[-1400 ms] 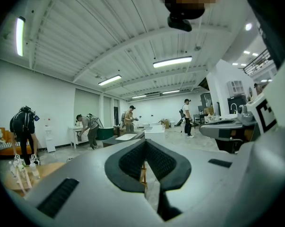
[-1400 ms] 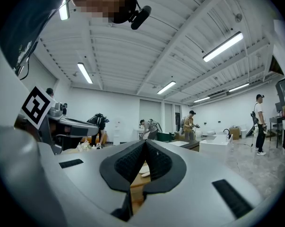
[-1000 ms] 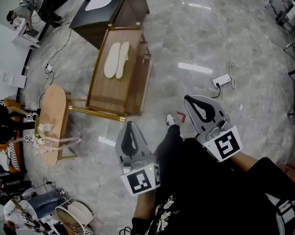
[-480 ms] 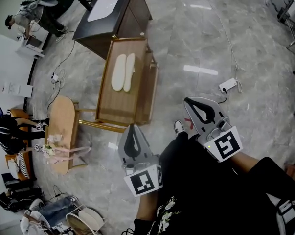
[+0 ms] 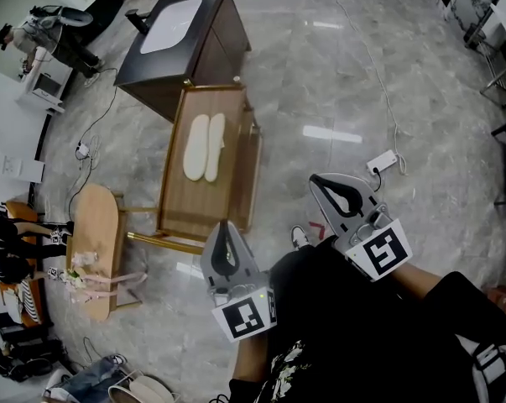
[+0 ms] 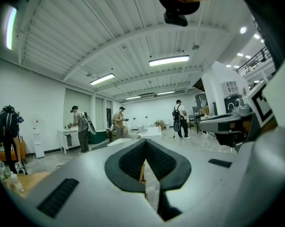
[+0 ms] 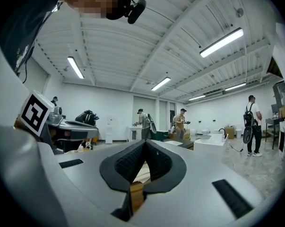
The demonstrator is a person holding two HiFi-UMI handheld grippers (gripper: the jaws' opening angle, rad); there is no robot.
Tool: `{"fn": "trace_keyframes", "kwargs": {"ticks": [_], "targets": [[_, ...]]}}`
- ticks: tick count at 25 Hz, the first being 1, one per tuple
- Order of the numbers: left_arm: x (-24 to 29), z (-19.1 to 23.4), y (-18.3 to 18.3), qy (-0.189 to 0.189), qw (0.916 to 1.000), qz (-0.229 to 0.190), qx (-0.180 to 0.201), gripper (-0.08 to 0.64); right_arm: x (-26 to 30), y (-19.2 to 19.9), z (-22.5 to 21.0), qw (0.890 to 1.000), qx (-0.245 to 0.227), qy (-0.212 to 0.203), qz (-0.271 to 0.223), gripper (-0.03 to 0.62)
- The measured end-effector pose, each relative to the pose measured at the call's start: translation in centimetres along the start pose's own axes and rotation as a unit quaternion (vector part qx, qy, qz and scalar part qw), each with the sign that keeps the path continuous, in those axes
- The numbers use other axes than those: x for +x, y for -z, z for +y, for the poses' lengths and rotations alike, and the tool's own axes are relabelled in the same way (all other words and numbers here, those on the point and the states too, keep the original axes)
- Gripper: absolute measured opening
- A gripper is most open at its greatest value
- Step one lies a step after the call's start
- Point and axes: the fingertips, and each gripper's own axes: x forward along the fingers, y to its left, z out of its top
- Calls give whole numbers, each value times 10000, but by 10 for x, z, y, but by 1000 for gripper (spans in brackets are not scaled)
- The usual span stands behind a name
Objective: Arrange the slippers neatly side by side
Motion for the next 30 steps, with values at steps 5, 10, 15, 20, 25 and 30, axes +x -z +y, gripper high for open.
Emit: {"fn": "trace_keyframes", "kwargs": {"ticks": [5, 10, 15, 20, 25, 30], "targets": [[19, 8, 3, 14, 10000, 57, -12, 3, 21, -2, -6, 10000, 38, -29, -84, -2], [34, 18, 1, 47, 10000, 66, 36, 3, 40, 2, -8, 9999, 103, -69, -29, -2], [50, 22, 9, 140, 9998, 170, 19, 3, 56, 9, -13, 9998, 173, -26, 46, -2], [58, 32, 19, 150, 9997, 179, -78, 3, 68, 13, -8, 9998, 122, -82, 118, -2], [68, 36, 27, 255, 9994, 101, -190, 3, 75, 16, -8, 9996, -80, -33, 275, -2], [69, 43, 32, 223, 9993, 48, -281, 3, 81, 16, 0, 9992, -197, -84, 339, -2]]}}
